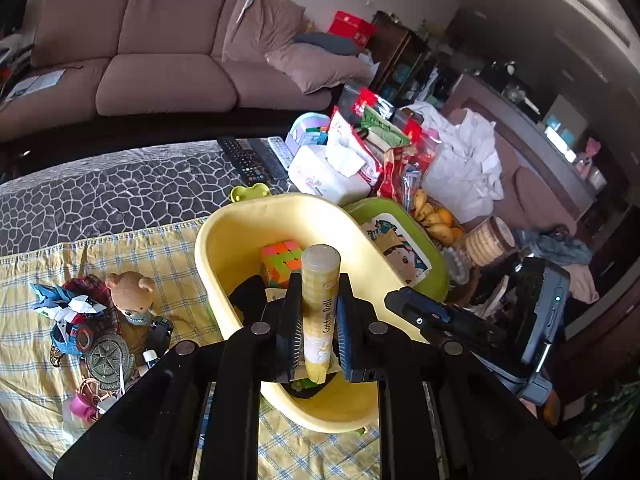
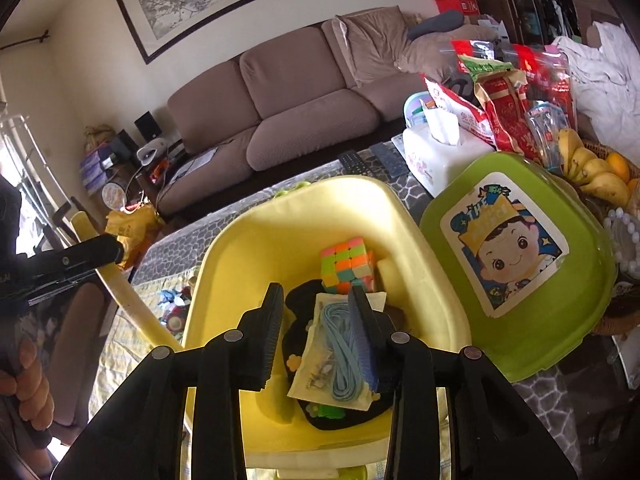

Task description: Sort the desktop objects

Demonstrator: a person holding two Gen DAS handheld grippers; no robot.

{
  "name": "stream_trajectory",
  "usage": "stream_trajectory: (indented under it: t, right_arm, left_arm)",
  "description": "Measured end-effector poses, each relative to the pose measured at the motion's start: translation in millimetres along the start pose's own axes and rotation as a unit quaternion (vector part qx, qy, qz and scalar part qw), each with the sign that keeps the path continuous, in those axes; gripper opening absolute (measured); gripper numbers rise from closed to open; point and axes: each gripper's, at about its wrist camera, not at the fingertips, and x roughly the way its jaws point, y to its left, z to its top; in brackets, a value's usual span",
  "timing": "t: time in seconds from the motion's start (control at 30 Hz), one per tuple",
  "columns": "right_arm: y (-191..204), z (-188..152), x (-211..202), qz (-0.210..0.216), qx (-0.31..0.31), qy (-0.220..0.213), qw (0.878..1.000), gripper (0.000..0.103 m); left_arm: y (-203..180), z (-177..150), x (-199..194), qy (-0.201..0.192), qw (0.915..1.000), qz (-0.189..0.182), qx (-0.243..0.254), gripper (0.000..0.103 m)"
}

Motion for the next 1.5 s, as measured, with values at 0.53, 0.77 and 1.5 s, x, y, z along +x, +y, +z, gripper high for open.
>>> stream_trajectory:
  t: [0.53, 0.77, 1.5]
  right_arm:
    - [-9.8, 2.4, -4.8, 0.016, 0.006, 0.005, 1.000, 0.039]
    - [-11.9, 0.2, -4.1, 0.018, 0.009, 0.009, 1.000, 0.039]
    - [12.4, -4.3, 8.4, -0.010, -0.042, 0.033, 0.999, 0.081]
  left_arm:
    - [-27.8, -16.8, 90.8, 0.145, 0.9857, 0.066, 0.055, 0.014]
    - [-10.4, -17.6, 108.3, 0.169, 0.9798, 0.103, 0.028, 0.023]
    - [11.7, -25.6, 35.9, 0.074, 0.9910, 0.111, -0.014, 0.079]
